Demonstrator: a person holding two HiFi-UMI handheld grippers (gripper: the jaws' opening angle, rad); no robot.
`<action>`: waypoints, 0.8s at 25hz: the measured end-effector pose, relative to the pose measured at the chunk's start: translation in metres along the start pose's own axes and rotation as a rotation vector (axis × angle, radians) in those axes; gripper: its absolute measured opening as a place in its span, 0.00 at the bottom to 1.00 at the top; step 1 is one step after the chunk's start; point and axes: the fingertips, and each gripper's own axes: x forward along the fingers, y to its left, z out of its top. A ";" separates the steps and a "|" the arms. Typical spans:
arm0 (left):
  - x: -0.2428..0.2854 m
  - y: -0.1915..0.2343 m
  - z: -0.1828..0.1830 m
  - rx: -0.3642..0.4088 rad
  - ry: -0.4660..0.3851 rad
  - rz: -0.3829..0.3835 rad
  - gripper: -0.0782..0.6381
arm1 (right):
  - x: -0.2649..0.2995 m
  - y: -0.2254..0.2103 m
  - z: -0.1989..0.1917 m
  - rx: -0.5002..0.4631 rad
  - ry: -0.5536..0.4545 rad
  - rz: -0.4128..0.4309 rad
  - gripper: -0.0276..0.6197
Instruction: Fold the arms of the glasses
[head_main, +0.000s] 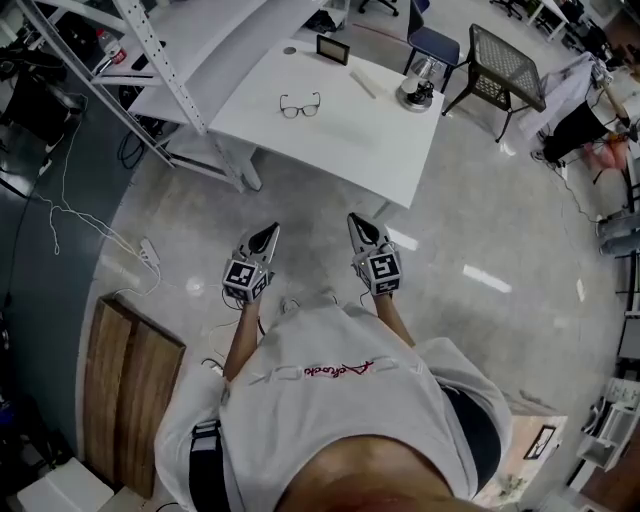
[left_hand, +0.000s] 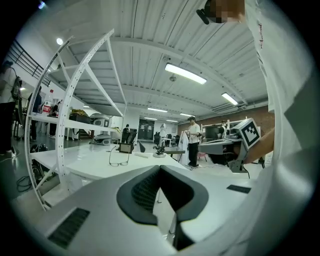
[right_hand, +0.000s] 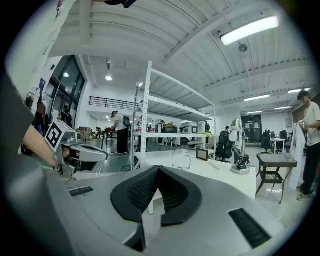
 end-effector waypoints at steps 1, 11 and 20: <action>0.001 -0.001 0.000 -0.001 0.001 0.001 0.13 | 0.000 0.001 -0.001 0.002 -0.003 0.007 0.05; 0.015 -0.021 -0.001 -0.006 0.026 0.010 0.13 | -0.001 -0.013 -0.006 0.002 -0.008 0.023 0.05; 0.028 -0.036 -0.011 -0.016 0.041 0.020 0.13 | -0.005 -0.026 -0.020 0.022 -0.003 0.039 0.05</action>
